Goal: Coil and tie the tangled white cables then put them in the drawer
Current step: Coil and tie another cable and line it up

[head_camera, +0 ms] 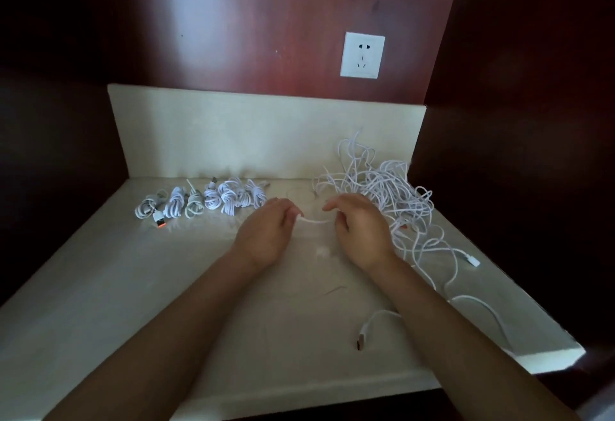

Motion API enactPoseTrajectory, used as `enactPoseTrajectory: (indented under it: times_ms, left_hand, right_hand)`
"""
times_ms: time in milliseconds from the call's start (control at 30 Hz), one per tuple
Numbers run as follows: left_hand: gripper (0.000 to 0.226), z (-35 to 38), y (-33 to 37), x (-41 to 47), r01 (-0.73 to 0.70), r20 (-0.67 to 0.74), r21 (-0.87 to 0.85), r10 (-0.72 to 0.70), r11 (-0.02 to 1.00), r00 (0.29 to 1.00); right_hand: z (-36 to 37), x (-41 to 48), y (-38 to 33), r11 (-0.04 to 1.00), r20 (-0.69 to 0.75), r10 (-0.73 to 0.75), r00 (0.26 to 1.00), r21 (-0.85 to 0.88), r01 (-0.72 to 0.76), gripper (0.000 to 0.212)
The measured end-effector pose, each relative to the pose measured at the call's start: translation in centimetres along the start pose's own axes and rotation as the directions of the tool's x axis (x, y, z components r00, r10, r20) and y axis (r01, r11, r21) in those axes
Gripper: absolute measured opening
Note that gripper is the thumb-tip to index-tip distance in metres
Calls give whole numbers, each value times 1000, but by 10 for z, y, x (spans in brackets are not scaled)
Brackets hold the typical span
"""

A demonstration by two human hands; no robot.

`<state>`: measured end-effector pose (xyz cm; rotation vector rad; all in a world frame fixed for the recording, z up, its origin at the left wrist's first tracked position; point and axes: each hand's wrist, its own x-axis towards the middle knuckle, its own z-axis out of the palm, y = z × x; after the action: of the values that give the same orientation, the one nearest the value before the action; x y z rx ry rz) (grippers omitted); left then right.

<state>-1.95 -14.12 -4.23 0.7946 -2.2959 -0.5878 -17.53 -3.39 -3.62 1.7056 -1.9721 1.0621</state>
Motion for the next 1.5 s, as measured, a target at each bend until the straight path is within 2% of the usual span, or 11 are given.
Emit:
enactPoseTrajectory:
  times_ms: [133, 267, 333, 467, 533, 700, 900, 1000, 1133, 1333, 1500]
  left_hand:
    - [27, -16, -10, 8, 144, -76, -366, -183, 919, 980]
    - [31, -32, -17, 14, 236, -116, -521, -342, 820, 932]
    - [33, -39, -23, 17, 248, -133, -640, -422, 727, 897]
    - [33, -54, -32, 23, 192, -134, -873, -600, 448, 789]
    - [32, -63, -35, 24, 164, -129, -915, -655, 368, 745]
    - [25, -65, -37, 18, 269, -108, -813, -588, 516, 801]
    - [34, -58, -30, 14, 408, 10, -667, -540, 624, 842]
    - [49, -56, -29, 12, 445, 102, -540, -470, 714, 877]
    - [60, -54, -21, 5, 383, 235, -392, -312, 836, 921]
    - [39, -53, -9, 4, 367, 283, -596, -241, 714, 928]
    - [41, -44, -2, 3, 493, 399, -660, -291, 567, 870]
  right_hand:
    - [21, 18, -40, 989, 25, -145, 989, 14, 145, 30]
    - [48, 32, -59, 987, 87, -52, 995, 156, 38, 20]
    - [59, 35, -57, 985, 86, -68, 994, 165, 53, 17]
    - [74, 28, -44, 985, 157, -99, 983, 153, 75, 42]
    - [77, 30, -34, 983, 148, -80, 986, 175, 54, 45]
    - [73, 37, -25, 950, 2, 62, 998, 305, -60, 32]
    - [73, 35, -25, 948, 135, 139, 981, 267, -171, 29]
    - [72, 34, -26, 956, 180, 167, 969, 210, -203, 30]
    - [70, 33, -25, 968, 179, 163, 970, 160, -192, 32]
    - [65, 30, -31, 980, 77, 81, 994, 178, -94, 24]
    - [61, 30, -40, 987, 117, -6, 993, 158, -13, 32]
